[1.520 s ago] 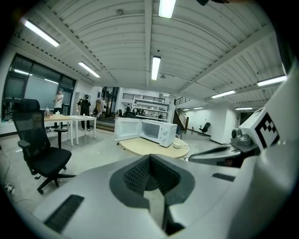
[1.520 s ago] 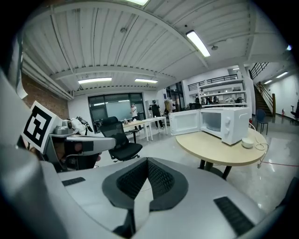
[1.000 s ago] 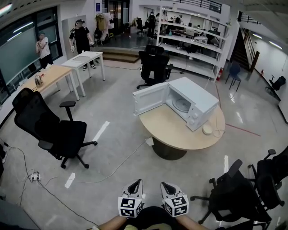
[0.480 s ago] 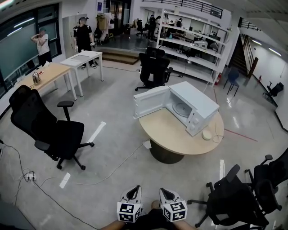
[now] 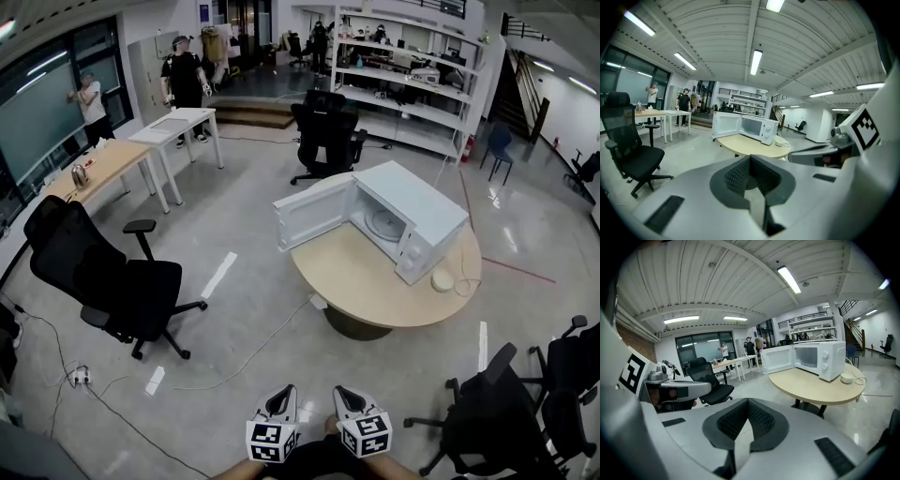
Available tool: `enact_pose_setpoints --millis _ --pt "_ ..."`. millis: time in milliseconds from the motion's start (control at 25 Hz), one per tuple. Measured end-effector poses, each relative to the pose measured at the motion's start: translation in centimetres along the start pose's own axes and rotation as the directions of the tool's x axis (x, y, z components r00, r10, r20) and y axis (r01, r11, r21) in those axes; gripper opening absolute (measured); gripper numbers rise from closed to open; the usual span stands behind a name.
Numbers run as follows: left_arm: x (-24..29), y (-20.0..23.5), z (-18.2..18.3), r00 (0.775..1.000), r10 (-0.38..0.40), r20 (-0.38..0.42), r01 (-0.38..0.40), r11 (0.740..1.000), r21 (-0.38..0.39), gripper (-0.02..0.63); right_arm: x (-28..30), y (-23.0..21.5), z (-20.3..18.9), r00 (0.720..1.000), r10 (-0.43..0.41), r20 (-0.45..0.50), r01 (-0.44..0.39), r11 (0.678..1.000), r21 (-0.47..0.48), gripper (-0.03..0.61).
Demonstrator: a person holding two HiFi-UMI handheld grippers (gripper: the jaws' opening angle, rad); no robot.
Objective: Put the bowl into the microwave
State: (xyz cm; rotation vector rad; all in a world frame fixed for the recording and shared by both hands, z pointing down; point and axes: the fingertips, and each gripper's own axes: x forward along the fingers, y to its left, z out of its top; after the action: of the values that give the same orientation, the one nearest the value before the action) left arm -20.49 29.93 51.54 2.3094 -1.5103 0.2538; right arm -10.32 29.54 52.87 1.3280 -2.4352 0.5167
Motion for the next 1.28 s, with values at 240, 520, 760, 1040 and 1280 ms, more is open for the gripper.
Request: enact_pose_setpoints --millis 240,520,760,1040,1280 --pt "4.6 -1.4 1.8 1.0 -0.001 -0.015 0.001 1.0 0.028 0.046 1.3 -4.8 1.7 1.0 -0.003 0.012 0.003 1.0 0.03 0.015" --pt "9.5 -3.7 3.6 1.0 0.003 -0.022 -0.002 0.998 0.062 0.046 2.3 -10.2 3.3 0.999 0.004 0.033 -0.006 0.999 0.053 0.015" --pt "12.9 -5.2 4.8 1.0 0.014 -0.022 -0.012 0.997 0.076 0.046 2.8 -14.1 4.4 0.999 0.011 0.049 -0.014 0.998 0.062 0.015" --pt "14.9 -6.7 5.9 0.999 0.04 -0.011 -0.039 0.995 0.094 0.046 2.5 -17.2 5.2 0.997 0.02 0.071 -0.025 0.998 0.061 0.015" --pt "16.6 -7.7 6.5 0.999 0.031 -0.018 -0.029 0.992 0.119 0.046 2.5 -19.2 5.7 0.996 0.005 0.095 -0.011 0.998 0.064 0.015"
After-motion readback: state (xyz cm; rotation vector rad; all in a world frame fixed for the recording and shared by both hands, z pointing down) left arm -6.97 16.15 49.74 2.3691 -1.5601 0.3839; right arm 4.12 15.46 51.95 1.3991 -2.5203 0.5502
